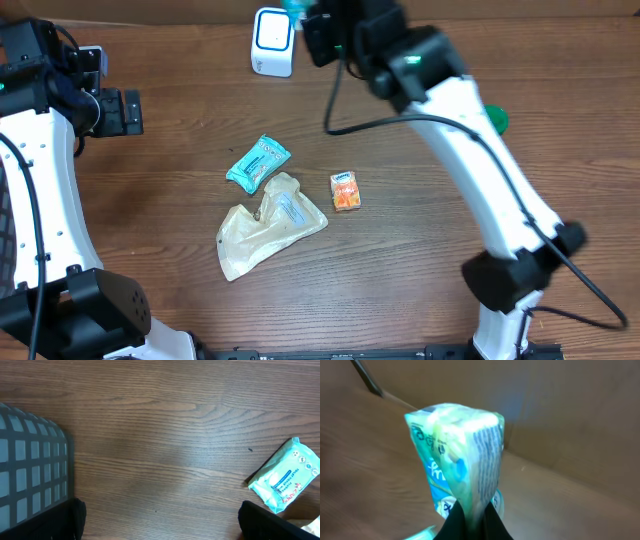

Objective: Scan the item barcode
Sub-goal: 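Carry the tissue pack right and set it down near the bottle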

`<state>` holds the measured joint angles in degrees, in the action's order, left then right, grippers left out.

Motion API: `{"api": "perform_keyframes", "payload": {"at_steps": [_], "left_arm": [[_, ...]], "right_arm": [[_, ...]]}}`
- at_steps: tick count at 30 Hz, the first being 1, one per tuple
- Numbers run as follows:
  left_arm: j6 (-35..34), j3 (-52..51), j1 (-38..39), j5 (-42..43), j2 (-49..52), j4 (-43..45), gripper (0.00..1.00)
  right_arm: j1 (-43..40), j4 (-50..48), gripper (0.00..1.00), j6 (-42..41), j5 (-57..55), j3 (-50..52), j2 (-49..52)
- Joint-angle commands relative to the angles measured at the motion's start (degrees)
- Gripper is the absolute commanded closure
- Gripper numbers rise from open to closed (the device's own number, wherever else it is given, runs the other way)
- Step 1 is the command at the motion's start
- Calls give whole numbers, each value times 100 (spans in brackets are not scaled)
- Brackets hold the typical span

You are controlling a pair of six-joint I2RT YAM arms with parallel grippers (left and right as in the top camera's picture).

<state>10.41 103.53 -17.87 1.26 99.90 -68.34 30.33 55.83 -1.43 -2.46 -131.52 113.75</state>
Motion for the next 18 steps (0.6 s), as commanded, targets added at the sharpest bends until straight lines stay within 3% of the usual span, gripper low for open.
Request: {"api": "perform_keyframes", "payload": {"at_steps": [1, 8, 12, 18], "left_arm": [[-105, -2, 26, 0, 13, 0, 0], [-105, -2, 26, 0, 13, 0, 0], [-105, -2, 26, 0, 13, 0, 0], [-105, -2, 26, 0, 13, 0, 0]], "right_arm": [[-402, 1069, 96, -1421, 968, -4, -289], [-1191, 3080, 96, -1698, 850, 549, -262], [-1499, 3126, 96, -1679, 546, 1296, -262], [-2162, 2481, 96, -1681, -262, 3248, -262]]}}
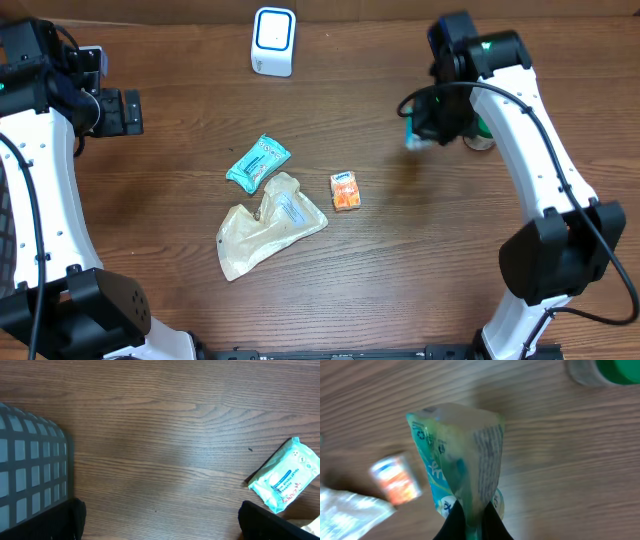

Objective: Scan the item barcode
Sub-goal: 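Carry the tissue pack right and set it down near the bottle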

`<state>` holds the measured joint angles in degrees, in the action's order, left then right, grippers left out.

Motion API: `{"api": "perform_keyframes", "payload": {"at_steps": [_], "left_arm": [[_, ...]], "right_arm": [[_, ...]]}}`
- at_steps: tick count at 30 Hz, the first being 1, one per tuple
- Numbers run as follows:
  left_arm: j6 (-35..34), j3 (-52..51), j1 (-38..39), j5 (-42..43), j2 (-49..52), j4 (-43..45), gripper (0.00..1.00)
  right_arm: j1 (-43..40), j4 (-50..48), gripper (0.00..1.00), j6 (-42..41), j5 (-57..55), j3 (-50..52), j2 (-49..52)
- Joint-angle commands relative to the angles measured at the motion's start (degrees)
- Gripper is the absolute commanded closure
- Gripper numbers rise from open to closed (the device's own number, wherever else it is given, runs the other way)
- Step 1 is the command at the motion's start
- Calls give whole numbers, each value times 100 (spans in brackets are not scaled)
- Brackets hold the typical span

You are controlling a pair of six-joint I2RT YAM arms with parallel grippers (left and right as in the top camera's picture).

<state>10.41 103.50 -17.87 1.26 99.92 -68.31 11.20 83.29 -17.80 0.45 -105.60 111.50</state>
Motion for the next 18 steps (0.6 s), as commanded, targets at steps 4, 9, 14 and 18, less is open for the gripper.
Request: {"api": "perform_keyframes", "payload": {"at_steps": [4, 9, 14, 18], "left_arm": [[-105, 0, 26, 0, 11, -2, 0], [-105, 0, 26, 0, 11, -2, 0], [-105, 0, 26, 0, 11, -2, 0], [-105, 0, 26, 0, 11, -2, 0]], "right_arm": [[-531, -645, 96, -37, -1016, 1353, -37], [-809, -726, 85, -42, -1526, 1631, -37], [-999, -815, 46, -42, -1519, 1628, -37], [-1003, -791, 46, 105, -868, 1453, -39]]}}
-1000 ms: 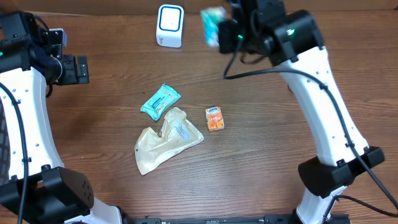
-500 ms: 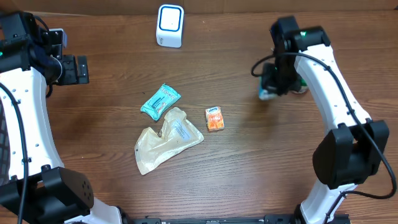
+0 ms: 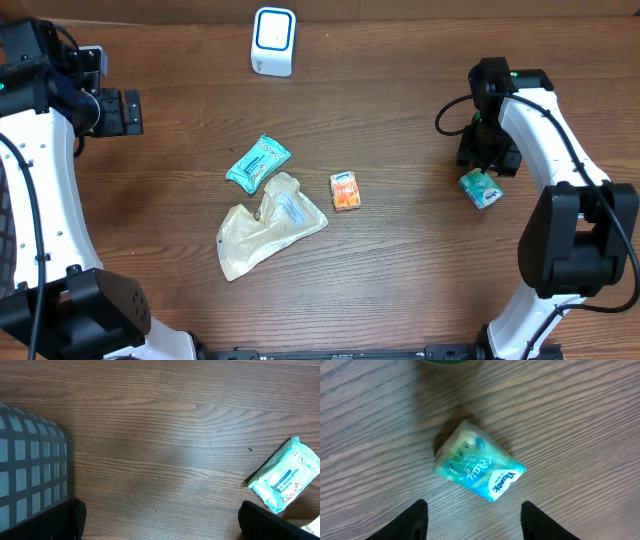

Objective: Scan the item barcode
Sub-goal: 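Carry the tissue pack right and set it down near the bottle, then move the right gripper to the orange pack and grasp it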

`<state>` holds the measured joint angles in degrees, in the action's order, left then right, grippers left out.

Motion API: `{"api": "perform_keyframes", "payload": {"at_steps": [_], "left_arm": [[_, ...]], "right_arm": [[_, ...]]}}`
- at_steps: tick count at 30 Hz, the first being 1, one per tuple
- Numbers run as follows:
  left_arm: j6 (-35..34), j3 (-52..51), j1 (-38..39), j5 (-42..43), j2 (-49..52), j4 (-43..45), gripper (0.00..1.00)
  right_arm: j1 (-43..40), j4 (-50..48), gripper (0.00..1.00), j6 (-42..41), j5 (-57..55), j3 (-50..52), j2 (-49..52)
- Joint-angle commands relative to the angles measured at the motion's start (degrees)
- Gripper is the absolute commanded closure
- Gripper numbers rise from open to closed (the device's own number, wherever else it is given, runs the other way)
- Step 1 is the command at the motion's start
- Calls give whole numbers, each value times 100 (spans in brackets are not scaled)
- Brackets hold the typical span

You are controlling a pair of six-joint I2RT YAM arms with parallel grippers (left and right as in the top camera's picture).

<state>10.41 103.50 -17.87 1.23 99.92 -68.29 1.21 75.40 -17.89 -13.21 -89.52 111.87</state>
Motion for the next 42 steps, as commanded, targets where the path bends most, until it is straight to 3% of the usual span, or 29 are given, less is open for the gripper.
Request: {"api": "perform_keyframes", "payload": {"at_steps": [1, 4, 6, 9, 12, 18, 25, 30, 34, 42], "left_arm": [[-105, 0, 26, 2, 11, -4, 0], [-105, 0, 26, 2, 11, -4, 0], [-105, 0, 26, 4, 11, -4, 0], [-105, 0, 26, 2, 11, -4, 0], [-105, 0, 26, 2, 11, -4, 0], [-105, 0, 26, 2, 11, -4, 0], [-105, 0, 26, 4, 11, -4, 0], [-105, 0, 26, 2, 11, -4, 1], [-105, 0, 26, 2, 11, -4, 0], [-105, 0, 26, 2, 11, -4, 0]], "right_arm": [[17, 7, 54, 146, 981, -247, -76], [168, -42, 57, 190, 2865, -334, -74], [378, -162, 56, 341, 3300, -273, -70], [918, -474, 48, 299, 3307, -55, -63], [1532, -957, 47, 31, 3309, 352, -61], [1982, -1810, 61, -341, 3936, 1040, 186], [2236, -2153, 69, -684, 3947, 1047, 898], [2192, -2138, 96, -767, 4052, 1027, 975], [2070, -2107, 96, -706, 4463, 992, 931], [1777, -1545, 96, 533, 5580, 509, 616]]}}
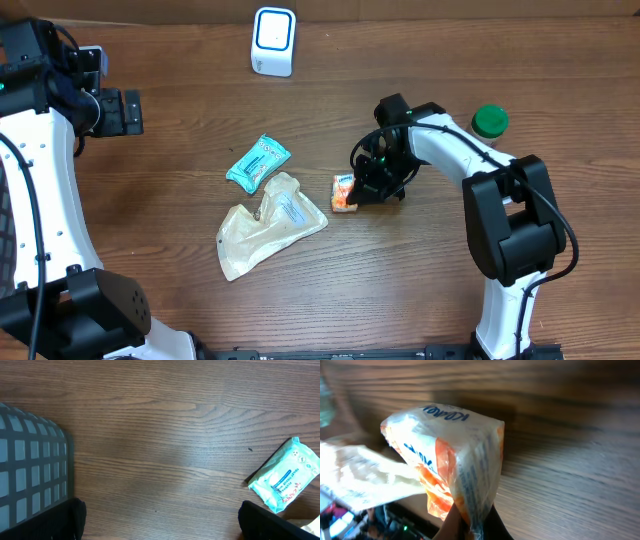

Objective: Scan the item barcode
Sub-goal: 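Move the right gripper to the orange pack and grasp it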

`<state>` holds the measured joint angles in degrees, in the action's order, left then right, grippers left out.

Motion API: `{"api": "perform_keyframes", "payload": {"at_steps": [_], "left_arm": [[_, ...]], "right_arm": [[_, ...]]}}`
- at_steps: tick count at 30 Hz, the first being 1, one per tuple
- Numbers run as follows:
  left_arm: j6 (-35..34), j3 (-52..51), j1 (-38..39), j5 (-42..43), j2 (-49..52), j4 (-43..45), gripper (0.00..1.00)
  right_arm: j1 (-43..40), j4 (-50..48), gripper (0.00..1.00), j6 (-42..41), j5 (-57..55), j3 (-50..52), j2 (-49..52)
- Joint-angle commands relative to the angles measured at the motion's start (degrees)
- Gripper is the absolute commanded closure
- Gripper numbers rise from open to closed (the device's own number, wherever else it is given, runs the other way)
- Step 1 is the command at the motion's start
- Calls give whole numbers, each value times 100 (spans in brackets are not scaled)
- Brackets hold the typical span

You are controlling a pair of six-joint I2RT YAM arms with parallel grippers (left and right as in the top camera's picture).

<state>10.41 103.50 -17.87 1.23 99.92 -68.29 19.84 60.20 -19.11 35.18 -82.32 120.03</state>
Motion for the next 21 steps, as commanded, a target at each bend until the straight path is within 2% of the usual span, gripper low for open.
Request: {"api": "perform_keyframes", "payload": {"at_steps": [1, 3, 5, 10, 12, 13, 14, 15, 17, 21], "left_arm": [[-105, 0, 26, 2, 11, -4, 0], [-105, 0, 26, 2, 11, -4, 0], [-105, 0, 26, 4, 11, -4, 0], [-105, 0, 26, 2, 11, -4, 0], [-105, 0, 26, 2, 11, -4, 0], [-105, 0, 26, 2, 11, -4, 1], [-105, 0, 26, 2, 11, -4, 0], [-105, 0, 26, 2, 11, -4, 0], [-105, 0, 26, 2, 11, -4, 0], [-105, 0, 28, 4, 11, -4, 0]], "right_arm": [[-111, -63, 96, 839, 1071, -219, -208], [-162, -149, 96, 1064, 1556, -219, -208], [-195, -184, 96, 1045, 1331, -219, -205], [-188, -302, 96, 520, -951, -216, -205], [-184, -448, 95, 525, -1325, -212, -197], [-186, -509, 89, 562, -1390, -212, -195], [-186, -535, 76, 564, -1449, -212, -192], [-186, -551, 68, 564, -1484, -212, -192], [-186, -568, 65, 564, -1530, -212, -192], [-289, -442, 67, 511, -1591, -212, -192]]}}
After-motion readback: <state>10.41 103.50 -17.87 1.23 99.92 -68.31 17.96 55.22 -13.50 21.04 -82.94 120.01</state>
